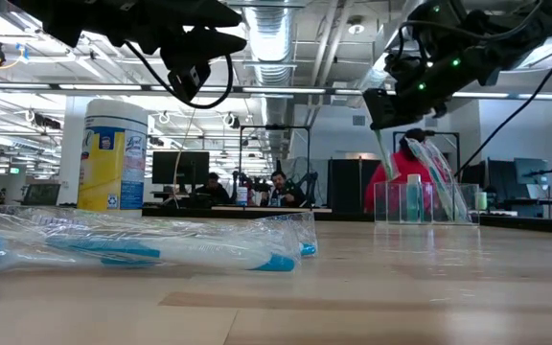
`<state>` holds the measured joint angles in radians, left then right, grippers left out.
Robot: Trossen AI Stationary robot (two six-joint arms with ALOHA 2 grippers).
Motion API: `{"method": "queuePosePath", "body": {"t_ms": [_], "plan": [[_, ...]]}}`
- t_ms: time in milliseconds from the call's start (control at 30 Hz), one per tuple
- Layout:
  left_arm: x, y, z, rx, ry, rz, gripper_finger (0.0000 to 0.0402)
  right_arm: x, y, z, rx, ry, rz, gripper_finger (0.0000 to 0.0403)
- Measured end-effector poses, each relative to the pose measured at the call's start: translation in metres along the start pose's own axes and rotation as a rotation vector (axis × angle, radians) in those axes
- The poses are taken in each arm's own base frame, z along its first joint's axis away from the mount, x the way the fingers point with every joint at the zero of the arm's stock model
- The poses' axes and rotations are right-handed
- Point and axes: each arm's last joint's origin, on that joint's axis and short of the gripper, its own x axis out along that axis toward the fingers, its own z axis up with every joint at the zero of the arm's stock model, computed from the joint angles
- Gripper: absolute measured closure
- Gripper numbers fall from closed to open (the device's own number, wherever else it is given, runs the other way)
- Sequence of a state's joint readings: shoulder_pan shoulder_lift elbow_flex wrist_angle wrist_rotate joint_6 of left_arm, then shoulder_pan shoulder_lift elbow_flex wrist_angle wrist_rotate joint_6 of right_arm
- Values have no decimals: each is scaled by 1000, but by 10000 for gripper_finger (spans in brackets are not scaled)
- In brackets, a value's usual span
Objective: Pick & Place toothbrushing station
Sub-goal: Put the bottom green toothbrush into the left transparent organizer
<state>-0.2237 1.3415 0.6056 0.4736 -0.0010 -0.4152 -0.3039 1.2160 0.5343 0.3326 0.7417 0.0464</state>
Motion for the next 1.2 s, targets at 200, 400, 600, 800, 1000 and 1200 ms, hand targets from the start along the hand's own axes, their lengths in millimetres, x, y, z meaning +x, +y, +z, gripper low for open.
{"method": "queuePosePath", "body": {"t_ms": [200,400,600,800,1000,1200], "plan": [[0,0,0,0,0,0,298,6,-7,-1,32,13,-16,400],[0,-2,-1,2,4,-8,298,8,-15,-26,94,-11,-23,400],[0,-3,-1,30,3,-12,298,4,-21,-41,168,-80,15,400],[0,-3,-1,33,-11,12,298,4,-24,-50,194,-57,10,395],[0,-3,-1,33,-12,13,298,3,-24,-53,213,-54,30,390],[0,-3,-1,33,-12,13,298,3,-24,-54,209,-46,30,361]]}}
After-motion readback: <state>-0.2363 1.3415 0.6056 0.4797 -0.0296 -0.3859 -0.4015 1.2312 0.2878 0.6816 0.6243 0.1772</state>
